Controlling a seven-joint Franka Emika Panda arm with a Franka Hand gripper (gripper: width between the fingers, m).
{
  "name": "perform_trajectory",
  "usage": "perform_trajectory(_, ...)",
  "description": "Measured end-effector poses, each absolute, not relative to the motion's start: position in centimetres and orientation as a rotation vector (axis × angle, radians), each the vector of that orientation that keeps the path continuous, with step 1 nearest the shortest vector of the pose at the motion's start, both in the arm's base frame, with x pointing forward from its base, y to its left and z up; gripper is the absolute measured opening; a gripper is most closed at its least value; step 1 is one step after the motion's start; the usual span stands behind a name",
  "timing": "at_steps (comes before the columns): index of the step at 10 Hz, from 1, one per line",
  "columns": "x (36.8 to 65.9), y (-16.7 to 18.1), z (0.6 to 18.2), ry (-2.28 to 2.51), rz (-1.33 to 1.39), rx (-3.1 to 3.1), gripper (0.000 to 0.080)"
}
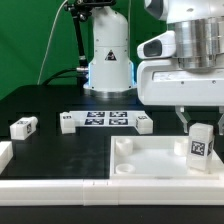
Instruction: Assemble one leg
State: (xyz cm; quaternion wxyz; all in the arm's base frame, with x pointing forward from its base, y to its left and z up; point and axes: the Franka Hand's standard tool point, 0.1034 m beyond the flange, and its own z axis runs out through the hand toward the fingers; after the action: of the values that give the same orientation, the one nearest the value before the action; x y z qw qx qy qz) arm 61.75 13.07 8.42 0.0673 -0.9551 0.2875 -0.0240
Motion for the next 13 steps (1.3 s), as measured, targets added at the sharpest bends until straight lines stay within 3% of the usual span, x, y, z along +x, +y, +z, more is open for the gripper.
perform_trajectory(3,61.86,13.41,8.39,1.364,-0.037,-2.639,0.0303)
perform_trajectory(6,61.85,13.5,8.35,1.407,-0.029,-2.61,0.0303)
perform_trajectory(7,61.8,13.52,8.23,1.265,-0.031,-2.689,0.0483)
perform_trajectory(8,61.86,13.7,8.31,1.237,-0.019,-2.706,0.0483)
perform_trajectory(9,61.88,13.85,8.47,1.069,-0.025,-2.791,0.0617)
perform_trajectory(13,61.65,13.56,8.42,0.33,-0.069,-3.031,0.0648)
